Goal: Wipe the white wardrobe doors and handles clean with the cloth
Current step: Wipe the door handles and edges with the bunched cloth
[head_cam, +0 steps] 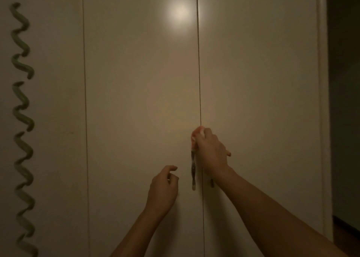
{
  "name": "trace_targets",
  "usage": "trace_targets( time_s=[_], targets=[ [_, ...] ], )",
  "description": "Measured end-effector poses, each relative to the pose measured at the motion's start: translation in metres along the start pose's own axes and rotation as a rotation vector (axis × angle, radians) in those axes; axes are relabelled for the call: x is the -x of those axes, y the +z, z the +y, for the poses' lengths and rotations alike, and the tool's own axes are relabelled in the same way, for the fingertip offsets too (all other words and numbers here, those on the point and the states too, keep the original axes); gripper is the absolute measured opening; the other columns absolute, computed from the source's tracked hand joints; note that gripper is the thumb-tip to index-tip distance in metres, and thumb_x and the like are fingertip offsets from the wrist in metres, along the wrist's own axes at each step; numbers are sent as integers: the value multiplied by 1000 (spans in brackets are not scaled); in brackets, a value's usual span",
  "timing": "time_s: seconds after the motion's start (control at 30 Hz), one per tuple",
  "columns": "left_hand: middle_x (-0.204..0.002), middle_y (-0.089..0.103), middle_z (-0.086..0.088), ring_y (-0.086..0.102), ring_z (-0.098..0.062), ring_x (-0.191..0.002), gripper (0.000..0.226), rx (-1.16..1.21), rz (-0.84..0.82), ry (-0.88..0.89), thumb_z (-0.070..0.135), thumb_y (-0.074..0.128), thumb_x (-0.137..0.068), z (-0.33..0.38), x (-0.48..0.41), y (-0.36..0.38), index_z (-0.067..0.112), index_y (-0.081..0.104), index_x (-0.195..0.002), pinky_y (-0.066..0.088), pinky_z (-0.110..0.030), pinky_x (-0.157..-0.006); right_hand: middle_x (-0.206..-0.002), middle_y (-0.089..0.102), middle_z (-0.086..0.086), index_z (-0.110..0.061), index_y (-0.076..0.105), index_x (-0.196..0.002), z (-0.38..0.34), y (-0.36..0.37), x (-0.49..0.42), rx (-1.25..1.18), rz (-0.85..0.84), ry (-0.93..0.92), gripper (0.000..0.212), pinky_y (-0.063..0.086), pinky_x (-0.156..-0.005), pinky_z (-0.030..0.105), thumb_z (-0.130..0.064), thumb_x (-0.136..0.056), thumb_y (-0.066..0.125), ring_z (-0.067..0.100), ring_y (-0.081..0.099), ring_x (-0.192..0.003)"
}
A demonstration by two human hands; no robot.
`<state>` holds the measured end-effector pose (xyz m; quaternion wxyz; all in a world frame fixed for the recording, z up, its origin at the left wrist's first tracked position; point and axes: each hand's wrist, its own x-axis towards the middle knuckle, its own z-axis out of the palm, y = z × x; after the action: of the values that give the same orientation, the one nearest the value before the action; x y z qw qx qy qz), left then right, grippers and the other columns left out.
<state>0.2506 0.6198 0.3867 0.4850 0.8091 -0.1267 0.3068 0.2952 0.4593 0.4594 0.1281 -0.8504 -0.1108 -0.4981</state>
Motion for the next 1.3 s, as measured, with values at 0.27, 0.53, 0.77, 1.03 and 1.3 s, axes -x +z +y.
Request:
trace_targets(
  time_s=[0.27, 0.53, 0.77, 1.03, 1.3],
  targets=[
    [-87, 71, 2, 67, -11, -75, 31, 44, -37, -69, 12, 42, -96, -17, 4, 11, 22, 60, -118, 56, -35, -75, -129, 52, 16, -9, 57, -128, 7, 31, 35, 278, -155, -56, 55, 58, -64, 42, -7, -77, 77, 35, 59, -101],
    [-84, 70, 2, 66, -9, -73, 30, 41, -55, -86, 11, 41, -96, -15, 14, 22, 21, 60, -117, 50, -20, -62, -128, 43, 8, -16, 45, -131, 11, 45, 89, 301, -485, 47, 34, 49, -73, 73, -23, -99, 54, 37, 58, -104],
    [-82, 70, 3, 66, -10, -75, 29, 40, -44, -90, 11, 41, -95, -10, 18, 21, 22, 61, -114, 52, -26, -68, -111, 57, 1, -20, 59, -108, -3, 6, 79, 25, -332, 113, 14, 51, -78, 39, -18, -96, 53, 23, 60, -95],
    [-79, 70, 3, 66, -13, -73, 29, 53, -33, -69, 12, 40, -96, -7, 15, 16, 24, 62, -110, 54, -32, -69, -124, 50, 4, -17, 55, -122, -1, 4, 31, 56, -132, 57, 24, 49, -72, 36, -17, -99, 50, 26, 54, -105],
    [-83, 70, 1, 66, -10, -77, 29, 39, -44, -88, 12, 40, -97, -12, 23, 15, 22, 60, -115, 54, -30, -73, -132, 42, 9, -17, 41, -134, 13, 60, 106, 254, -550, 160, 38, 49, -77, 71, -19, -98, 53, 37, 55, -111]
  ],
)
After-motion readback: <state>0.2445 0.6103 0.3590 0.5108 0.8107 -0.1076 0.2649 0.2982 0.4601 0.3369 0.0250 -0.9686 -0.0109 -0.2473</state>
